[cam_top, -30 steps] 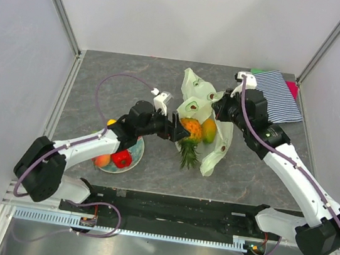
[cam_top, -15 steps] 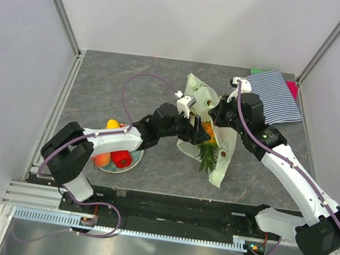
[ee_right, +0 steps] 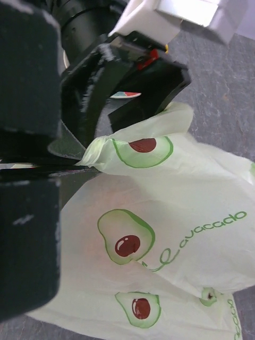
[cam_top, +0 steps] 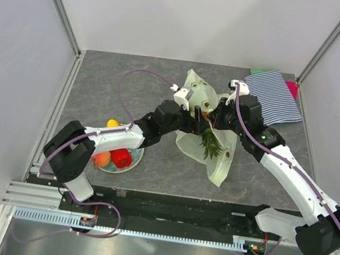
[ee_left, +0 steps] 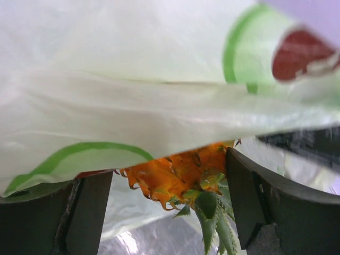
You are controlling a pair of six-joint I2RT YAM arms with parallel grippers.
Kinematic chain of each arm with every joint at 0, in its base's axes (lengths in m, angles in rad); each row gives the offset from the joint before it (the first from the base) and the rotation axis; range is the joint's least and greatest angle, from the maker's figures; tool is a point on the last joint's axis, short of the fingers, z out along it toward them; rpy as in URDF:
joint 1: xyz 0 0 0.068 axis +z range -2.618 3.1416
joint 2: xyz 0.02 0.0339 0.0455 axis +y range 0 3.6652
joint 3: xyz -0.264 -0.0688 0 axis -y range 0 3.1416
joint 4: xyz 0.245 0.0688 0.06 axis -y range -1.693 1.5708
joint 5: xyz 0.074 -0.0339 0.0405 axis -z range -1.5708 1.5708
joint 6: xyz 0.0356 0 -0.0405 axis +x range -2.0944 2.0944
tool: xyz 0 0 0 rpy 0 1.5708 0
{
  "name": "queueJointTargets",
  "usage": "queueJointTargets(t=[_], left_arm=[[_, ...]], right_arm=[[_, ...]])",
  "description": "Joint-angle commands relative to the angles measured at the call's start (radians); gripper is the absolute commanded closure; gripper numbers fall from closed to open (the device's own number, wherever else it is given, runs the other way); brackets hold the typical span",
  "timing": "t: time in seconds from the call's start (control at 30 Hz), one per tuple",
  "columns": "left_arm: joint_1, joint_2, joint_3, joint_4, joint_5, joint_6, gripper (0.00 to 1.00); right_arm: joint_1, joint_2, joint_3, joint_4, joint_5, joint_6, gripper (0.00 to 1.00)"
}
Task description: Place the fruits into the plastic bag
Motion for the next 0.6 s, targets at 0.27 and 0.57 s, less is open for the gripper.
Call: queueJointTargets(t=[0.27,0.57], left_arm=[[0.0,0.114,0.081,0.074,-0.38,-0.129,0.54],[-0.006,0.199,0.132,0.1,-0.41,-0.107,0.42]], right_arm=[[-0.002,-0.038,-0.055,0.037,-0.125,0.069,1.0],[-0.002,0.008,-0.098,0.067,-0.072,0.083,1.0]])
